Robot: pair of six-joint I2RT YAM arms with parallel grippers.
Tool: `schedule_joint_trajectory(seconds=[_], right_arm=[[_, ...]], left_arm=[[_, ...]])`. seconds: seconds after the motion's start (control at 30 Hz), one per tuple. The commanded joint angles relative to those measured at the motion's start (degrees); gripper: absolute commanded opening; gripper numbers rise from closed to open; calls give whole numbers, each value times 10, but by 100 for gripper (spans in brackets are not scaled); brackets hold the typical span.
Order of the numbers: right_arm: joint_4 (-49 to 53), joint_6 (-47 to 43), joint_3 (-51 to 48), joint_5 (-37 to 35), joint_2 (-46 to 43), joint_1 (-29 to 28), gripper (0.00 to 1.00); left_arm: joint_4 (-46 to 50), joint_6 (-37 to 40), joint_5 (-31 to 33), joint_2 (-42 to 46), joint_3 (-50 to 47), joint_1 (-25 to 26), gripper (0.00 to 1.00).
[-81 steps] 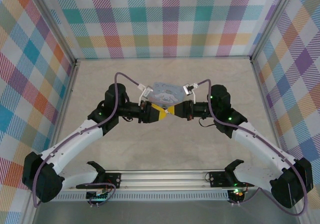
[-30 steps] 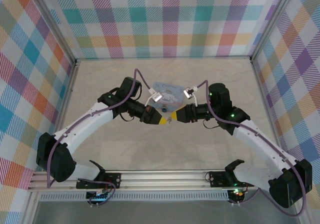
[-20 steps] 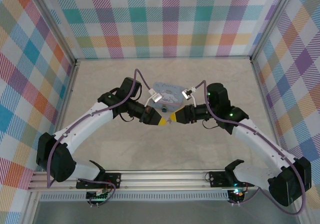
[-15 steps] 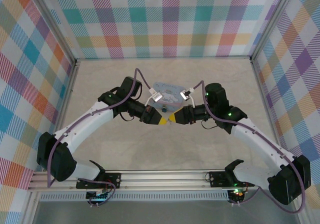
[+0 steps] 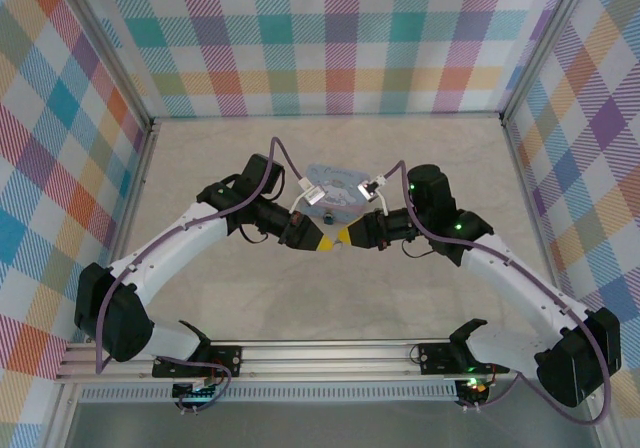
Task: Unlock the padlock with the key
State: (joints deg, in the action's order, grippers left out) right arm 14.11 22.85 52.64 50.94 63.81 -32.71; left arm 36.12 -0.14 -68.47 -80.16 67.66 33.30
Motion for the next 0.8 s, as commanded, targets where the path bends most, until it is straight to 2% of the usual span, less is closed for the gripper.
schedule_joint_trajectory(seconds=[0.0,0.1,0.23,0.33,0.4,0.67,0.77], right_arm=[[25,-31,19,14,0,-4,14],[45,-46,25,25,1,-5,8],[66,-61,28,38,0,-6,9],[64,-60,27,50,1,-9,18],[61,-60,26,49,1,-13,21],[43,-53,30,53,9,-27,19],[51,-58,32,48,16,-33,16]], left_arm=[[15,16,-15,1,14,5,0],[16,17,-12,1,15,4,0],[16,17,-11,0,16,4,0],[15,17,-12,-2,17,4,0],[16,18,-14,-3,17,4,0],[18,17,-21,-3,19,6,0],[17,19,-18,-1,18,6,0]])
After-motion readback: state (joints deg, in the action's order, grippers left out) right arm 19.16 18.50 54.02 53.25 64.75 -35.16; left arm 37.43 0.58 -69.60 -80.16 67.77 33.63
